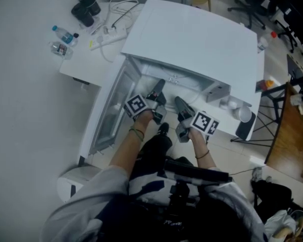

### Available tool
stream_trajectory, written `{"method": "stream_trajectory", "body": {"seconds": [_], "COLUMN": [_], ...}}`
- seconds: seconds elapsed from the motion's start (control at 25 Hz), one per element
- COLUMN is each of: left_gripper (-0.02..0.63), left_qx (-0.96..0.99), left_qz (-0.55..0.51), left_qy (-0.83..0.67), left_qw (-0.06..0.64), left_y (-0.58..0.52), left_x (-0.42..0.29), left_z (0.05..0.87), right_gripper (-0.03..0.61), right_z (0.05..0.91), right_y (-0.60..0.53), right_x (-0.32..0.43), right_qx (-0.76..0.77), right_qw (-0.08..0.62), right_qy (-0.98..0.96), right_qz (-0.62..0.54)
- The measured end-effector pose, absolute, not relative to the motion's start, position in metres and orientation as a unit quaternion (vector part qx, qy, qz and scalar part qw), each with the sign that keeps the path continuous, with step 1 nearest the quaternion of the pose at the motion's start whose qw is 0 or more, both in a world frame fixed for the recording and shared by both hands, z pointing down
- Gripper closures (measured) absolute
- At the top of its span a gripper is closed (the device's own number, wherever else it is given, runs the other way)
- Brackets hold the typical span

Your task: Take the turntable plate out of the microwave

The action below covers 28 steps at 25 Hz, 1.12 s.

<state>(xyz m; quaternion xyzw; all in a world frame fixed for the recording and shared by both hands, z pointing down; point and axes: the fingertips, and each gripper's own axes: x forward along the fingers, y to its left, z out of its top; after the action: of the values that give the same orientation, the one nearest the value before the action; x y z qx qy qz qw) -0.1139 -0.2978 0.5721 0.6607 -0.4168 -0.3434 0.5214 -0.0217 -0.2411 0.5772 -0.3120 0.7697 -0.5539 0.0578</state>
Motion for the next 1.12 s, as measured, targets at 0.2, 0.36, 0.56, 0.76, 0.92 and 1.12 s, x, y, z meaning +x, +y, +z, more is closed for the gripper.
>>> {"method": "stream_trajectory", "body": {"seconds": [0.2, 0.36, 0.56, 0.76, 0.92, 1.12], "left_gripper": [0.58, 0.58, 0.58, 0.581, 0.58, 0.58], "left_qx": [0.671, 0.67, 0.671, 0.667, 0.671, 0.696], "left_qz": [-0.353, -0.345, -0.337, -0.319, -0.349, -0.273], "left_qy": [-0.394, -0.412, -0.423, -0.44, -0.41, -0.47], "left_qw": [0.52, 0.513, 0.508, 0.51, 0.509, 0.469], "left_y": [-0.298, -0.284, -0.269, -0.254, -0.243, -0.222], "left_x": [-0.109, -0.11, -0.11, -0.111, -0.102, -0.11], "left_z": [0.567, 0.57, 0.57, 0.575, 0.56, 0.568], "right_gripper": [0.502, 0.495, 0.494, 0.491, 0.491, 0.489], "right_z": [0.579, 0.582, 0.584, 0.581, 0.577, 0.572], "right_y": [-0.236, -0.226, -0.212, -0.198, -0.186, -0.169], "right_x": [-0.02, -0.018, -0.015, -0.014, -0.011, -0.005], "right_qx": [-0.312, -0.311, -0.305, -0.298, -0.294, -0.285], "right_qw": [0.041, 0.035, 0.032, 0.031, 0.033, 0.044], "right_qy": [0.78, 0.787, 0.793, 0.8, 0.806, 0.814], "right_qz": [-0.542, -0.531, -0.526, -0.519, -0.512, -0.505]}}
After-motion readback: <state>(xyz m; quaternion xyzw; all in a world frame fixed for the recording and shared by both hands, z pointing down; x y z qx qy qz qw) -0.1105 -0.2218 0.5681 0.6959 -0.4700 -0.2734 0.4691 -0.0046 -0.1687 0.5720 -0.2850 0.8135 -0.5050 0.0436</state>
